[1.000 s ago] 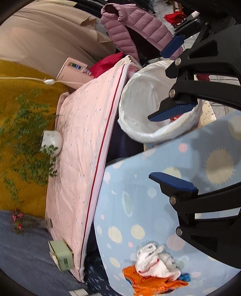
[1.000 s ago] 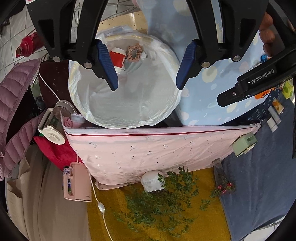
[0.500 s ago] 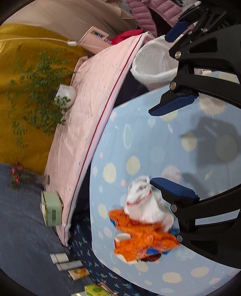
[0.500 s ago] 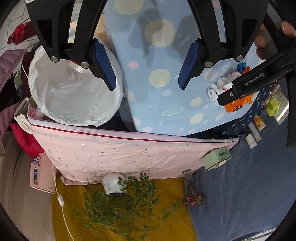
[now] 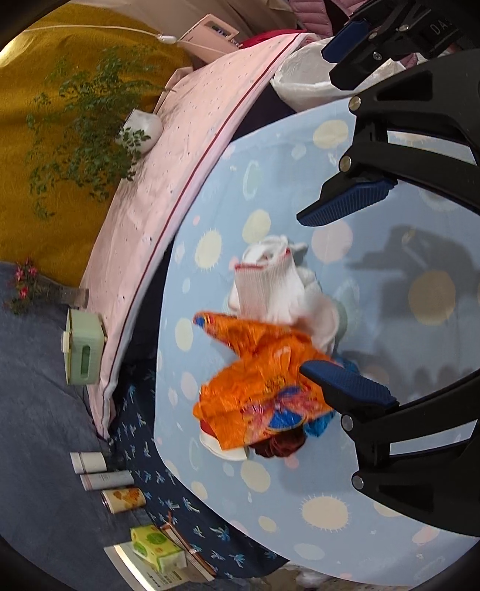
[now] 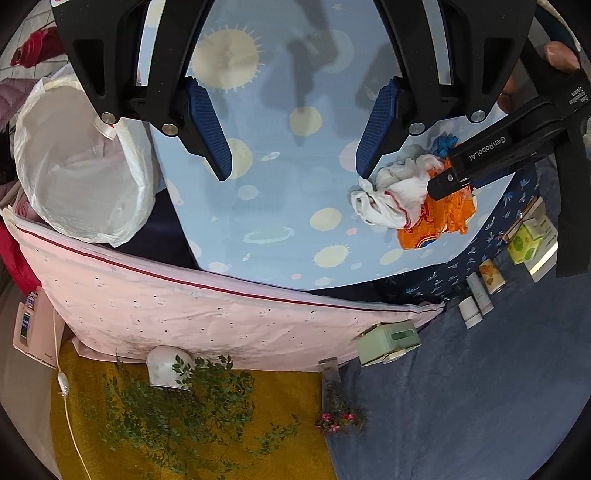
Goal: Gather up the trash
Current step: 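Return to the pile and grasp the orange plastic bag with both grippers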
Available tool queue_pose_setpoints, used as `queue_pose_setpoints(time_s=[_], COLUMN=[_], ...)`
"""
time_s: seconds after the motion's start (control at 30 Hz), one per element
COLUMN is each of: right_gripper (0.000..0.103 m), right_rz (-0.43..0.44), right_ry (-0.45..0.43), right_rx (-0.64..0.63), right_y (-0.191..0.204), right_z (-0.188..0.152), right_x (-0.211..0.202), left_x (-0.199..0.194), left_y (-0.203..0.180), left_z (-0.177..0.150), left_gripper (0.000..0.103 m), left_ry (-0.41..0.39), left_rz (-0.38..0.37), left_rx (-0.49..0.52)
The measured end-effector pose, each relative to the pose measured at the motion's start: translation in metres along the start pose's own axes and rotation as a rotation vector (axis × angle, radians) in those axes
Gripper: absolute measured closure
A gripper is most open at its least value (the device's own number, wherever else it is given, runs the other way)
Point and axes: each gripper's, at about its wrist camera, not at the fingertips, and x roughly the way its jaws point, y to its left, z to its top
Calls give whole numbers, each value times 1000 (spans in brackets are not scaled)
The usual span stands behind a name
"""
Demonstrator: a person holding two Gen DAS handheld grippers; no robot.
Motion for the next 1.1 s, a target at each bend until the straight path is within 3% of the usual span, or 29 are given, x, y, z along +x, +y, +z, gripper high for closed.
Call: queue_pose_setpoints(time_s=[0.27, 0.5, 0.77, 0.87, 1.1], right_gripper=[36, 36, 36, 38, 61], right_rz=[34, 81, 154, 177, 215], right_ry=[30, 55, 84, 98, 129], right_rx=[-43, -61, -84, -98, -132], right_y=[38, 69, 104, 119, 150], right_z=[4, 9, 19, 21, 26], right_x=[20, 43, 68, 79, 105], left_x=[15, 30, 40, 34, 20], left_y=[40, 62, 80, 84, 95], left_z=[-5, -5, -7, -5, 7], left_gripper=[33, 49, 100, 102, 103], left_ry=[35, 75, 123, 105, 55], left_rz=[7, -41, -134, -151, -128], left_rx=[-43, -59, -90, -99, -97])
